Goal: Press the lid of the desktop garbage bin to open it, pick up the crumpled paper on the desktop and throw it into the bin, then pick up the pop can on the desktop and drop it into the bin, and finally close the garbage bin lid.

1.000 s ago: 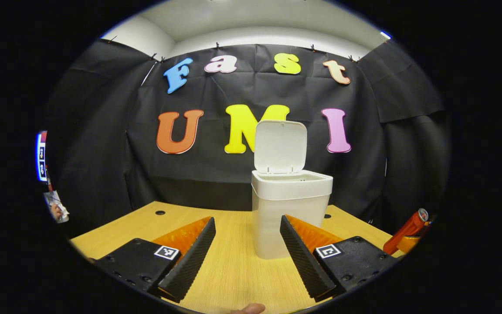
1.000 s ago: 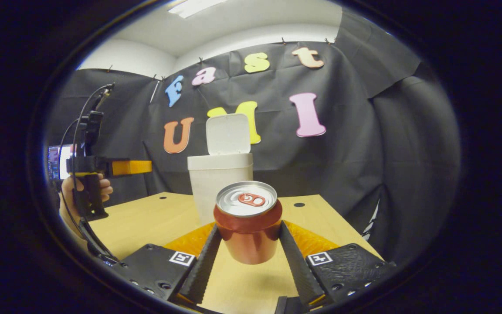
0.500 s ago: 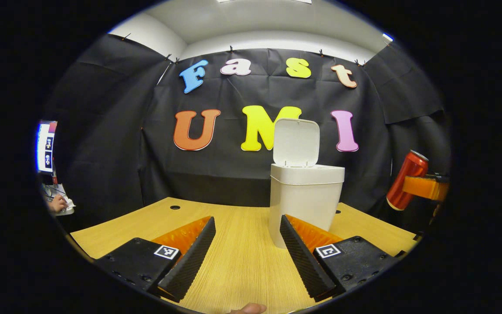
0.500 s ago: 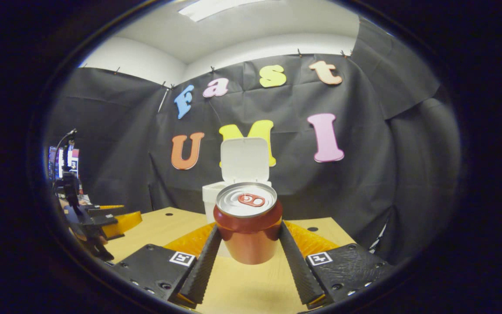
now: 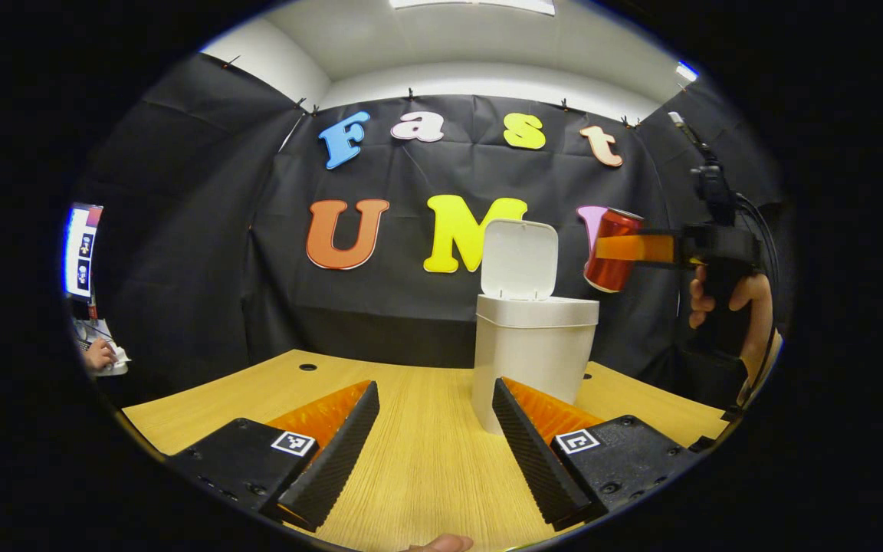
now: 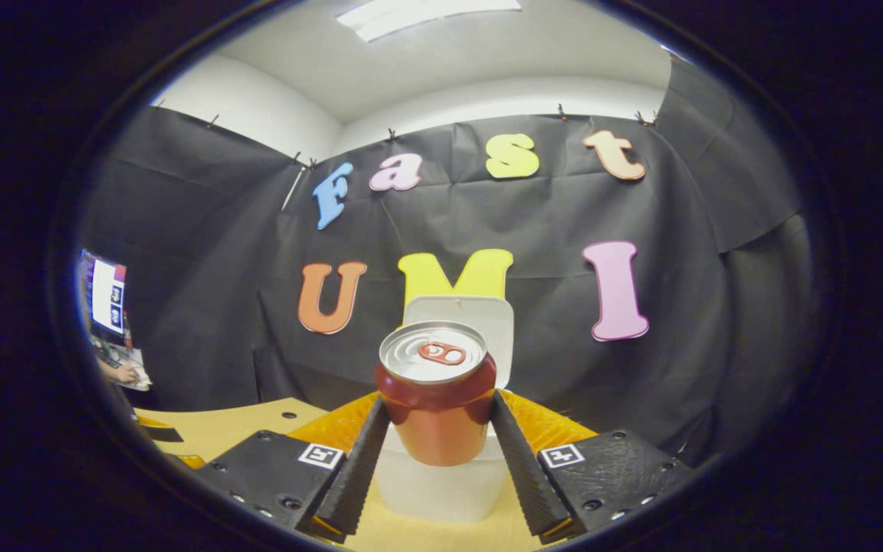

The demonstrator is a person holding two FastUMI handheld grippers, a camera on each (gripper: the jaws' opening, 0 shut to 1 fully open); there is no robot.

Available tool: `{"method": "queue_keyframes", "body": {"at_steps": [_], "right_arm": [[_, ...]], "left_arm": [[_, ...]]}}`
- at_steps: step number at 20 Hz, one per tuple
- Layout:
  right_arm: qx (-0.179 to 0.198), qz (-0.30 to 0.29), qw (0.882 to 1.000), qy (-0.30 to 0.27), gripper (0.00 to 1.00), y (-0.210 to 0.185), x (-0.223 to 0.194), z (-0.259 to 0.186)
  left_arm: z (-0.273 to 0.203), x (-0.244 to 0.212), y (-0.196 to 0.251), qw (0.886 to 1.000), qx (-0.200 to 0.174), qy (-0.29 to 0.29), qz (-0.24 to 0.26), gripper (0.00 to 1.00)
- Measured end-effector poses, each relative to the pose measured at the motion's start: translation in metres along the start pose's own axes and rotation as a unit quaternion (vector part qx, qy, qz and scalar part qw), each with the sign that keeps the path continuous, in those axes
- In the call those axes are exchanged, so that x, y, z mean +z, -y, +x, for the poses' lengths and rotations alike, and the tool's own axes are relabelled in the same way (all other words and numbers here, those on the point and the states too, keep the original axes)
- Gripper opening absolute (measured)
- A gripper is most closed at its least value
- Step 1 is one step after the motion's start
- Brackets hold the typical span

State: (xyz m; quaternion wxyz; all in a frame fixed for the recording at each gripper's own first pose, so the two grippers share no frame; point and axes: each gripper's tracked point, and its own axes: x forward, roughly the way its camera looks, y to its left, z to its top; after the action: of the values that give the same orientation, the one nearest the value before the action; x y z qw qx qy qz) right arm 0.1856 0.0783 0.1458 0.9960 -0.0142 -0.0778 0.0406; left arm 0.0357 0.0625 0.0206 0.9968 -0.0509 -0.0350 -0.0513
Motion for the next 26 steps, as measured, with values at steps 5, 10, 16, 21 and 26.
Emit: {"method": "queue_keyframes", "body": {"at_steps": [5,10,16,21,26], "right_arm": [[-0.018,-0.009,0.999,-0.048,0.78,-0.013,0.001,0.051],[-0.047,-0.033,0.995,-0.078,0.78,-0.021,-0.009,0.096],[-0.090,-0.056,0.990,-0.095,0.79,-0.016,-0.031,0.136],[-0.110,-0.047,0.988,-0.099,0.79,-0.008,-0.039,0.156],[-0.093,0.000,0.986,-0.139,0.82,-0.014,-0.051,0.162]], "left_arm": [[-0.004,0.000,-0.007,1.000,0.000,-0.009,-0.009,0.98],[-0.009,-0.014,-0.013,1.000,-0.014,-0.019,-0.014,0.98],[-0.013,-0.023,-0.025,1.000,-0.011,-0.024,-0.012,0.98],[-0.014,-0.025,-0.031,1.000,-0.013,-0.023,-0.014,0.98],[-0.016,-0.027,-0.046,1.000,0.002,-0.022,-0.002,0.98]]}}
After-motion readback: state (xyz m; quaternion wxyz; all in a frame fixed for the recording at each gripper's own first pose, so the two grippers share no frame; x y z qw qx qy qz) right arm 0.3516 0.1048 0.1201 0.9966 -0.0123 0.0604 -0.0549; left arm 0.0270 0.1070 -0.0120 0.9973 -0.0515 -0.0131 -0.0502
